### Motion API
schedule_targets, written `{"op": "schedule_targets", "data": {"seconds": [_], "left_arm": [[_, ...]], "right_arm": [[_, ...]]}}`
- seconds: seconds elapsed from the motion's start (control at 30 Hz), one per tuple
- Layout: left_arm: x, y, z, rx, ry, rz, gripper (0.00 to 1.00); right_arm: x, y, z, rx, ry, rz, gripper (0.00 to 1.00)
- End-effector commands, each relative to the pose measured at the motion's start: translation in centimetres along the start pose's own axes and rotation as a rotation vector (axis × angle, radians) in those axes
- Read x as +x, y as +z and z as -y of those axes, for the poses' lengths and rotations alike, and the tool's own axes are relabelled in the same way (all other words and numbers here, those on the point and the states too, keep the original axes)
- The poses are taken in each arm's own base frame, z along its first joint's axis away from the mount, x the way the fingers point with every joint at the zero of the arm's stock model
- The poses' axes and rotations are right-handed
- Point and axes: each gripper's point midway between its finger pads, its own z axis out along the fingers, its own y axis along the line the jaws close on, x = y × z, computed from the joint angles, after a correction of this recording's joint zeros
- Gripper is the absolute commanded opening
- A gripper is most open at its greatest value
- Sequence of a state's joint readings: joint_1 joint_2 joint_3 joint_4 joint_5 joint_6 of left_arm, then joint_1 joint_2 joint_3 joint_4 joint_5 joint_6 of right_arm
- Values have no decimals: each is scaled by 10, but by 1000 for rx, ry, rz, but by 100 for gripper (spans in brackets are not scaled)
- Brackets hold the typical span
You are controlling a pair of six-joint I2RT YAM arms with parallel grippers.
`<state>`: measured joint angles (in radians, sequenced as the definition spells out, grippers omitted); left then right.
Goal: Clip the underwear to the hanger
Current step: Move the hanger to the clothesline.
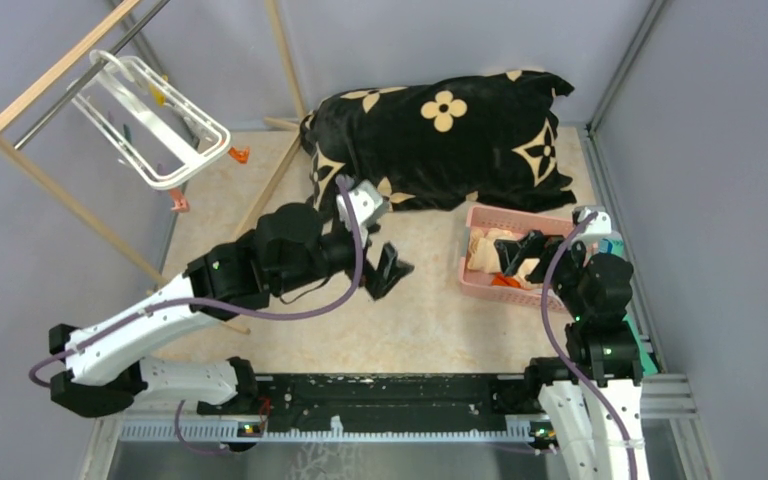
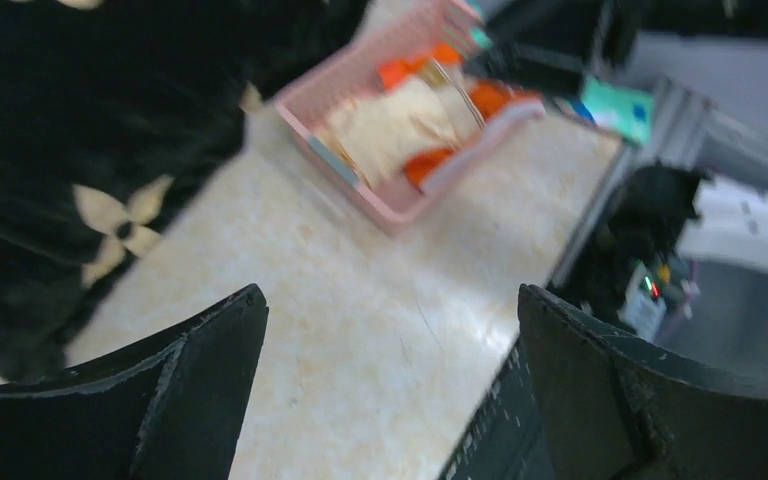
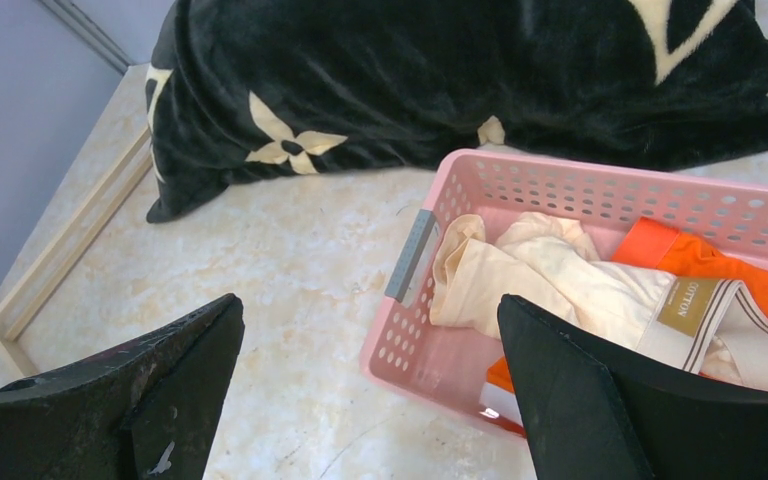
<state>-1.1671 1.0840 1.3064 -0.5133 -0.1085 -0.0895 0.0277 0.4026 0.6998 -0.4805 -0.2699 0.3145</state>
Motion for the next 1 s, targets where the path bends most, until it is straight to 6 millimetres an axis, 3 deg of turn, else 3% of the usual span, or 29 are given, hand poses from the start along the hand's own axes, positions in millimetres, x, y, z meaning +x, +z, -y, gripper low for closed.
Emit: {"op": "schedule_targets", "data": {"seconds": [0.0, 0.2, 0.33, 0.5, 0.57, 0.73, 0.97], "left_arm": [[-72, -19, -53, -367, -70, 103, 100], [-152, -55, -82, -574, -67, 233, 100], [-175, -97, -108, -749, -55, 265, 100], [-187, -159, -136, -956, -81, 336, 100], [-186, -175, -144, -1019, -57, 341, 100], [-189, -200, -152, -1113, -17, 345, 100], [-200, -226, -148, -1221, 103, 289, 100]], "right_arm": [[-11, 5, 1, -1, -26, 41, 99], [-7, 11, 3, 4, -18, 23, 99], [-4, 14, 5, 4, -12, 8, 99], [0, 19, 5, -2, -5, -5, 99], [2, 21, 5, -7, -3, -15, 99], [1, 26, -3, -51, 9, -37, 99], [-15, 52, -37, -141, 47, -110, 99]]}}
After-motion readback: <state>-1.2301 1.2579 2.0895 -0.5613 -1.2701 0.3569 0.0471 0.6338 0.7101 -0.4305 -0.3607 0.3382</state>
